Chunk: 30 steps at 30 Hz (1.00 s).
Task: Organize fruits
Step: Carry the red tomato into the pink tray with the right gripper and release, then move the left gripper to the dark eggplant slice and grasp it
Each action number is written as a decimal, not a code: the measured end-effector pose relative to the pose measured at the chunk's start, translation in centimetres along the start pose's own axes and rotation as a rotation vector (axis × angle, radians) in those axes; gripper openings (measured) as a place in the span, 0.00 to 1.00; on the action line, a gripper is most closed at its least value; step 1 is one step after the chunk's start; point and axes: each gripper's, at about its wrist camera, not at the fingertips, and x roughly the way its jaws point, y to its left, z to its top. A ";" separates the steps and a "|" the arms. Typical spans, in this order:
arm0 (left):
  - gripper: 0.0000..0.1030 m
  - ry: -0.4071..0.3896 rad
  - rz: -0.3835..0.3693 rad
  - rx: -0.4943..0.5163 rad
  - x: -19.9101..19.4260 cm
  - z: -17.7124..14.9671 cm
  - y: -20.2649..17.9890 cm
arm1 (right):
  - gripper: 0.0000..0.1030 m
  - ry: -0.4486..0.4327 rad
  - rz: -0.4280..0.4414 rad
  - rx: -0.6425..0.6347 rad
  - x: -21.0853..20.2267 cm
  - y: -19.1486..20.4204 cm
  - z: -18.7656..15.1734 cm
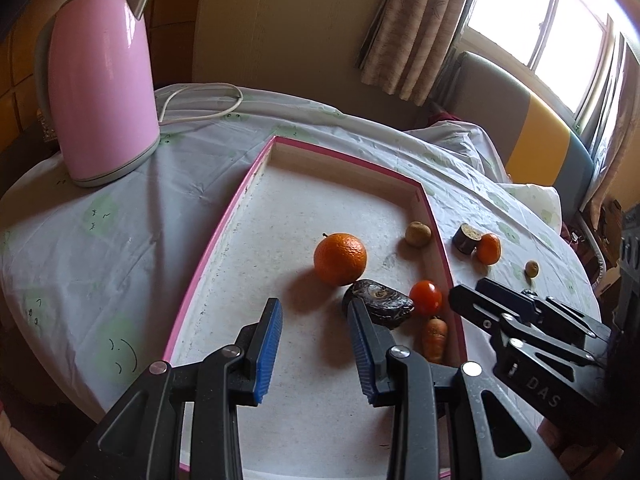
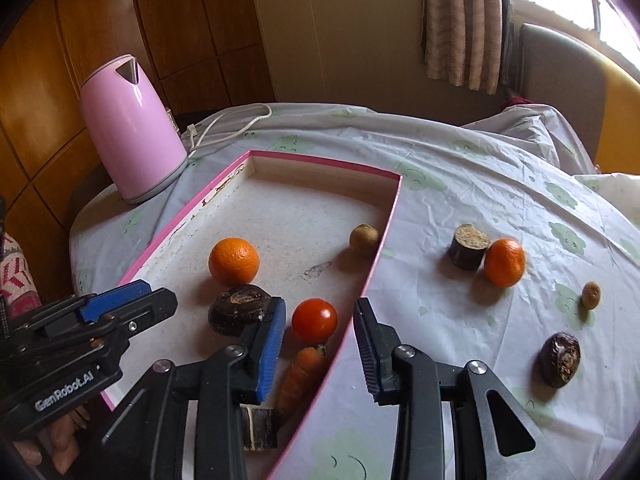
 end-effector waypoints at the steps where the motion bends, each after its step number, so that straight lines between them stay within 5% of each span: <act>1: 0.33 0.000 -0.004 0.005 0.0 0.0 -0.2 | 0.37 -0.011 -0.012 0.010 -0.5 -0.3 -0.3; 4: 0.33 -0.001 -0.010 0.026 0.0 0.0 -0.9 | 0.49 -0.047 -0.052 0.061 -1.9 -1.8 -1.2; 24: 0.33 0.073 -0.141 0.304 2.2 1.6 -11.4 | 0.53 -0.066 -0.382 0.289 -6.3 -13.2 -7.6; 30: 0.32 0.074 -0.127 0.380 4.0 2.8 -14.1 | 0.58 -0.065 -0.393 0.349 -6.8 -15.4 -8.6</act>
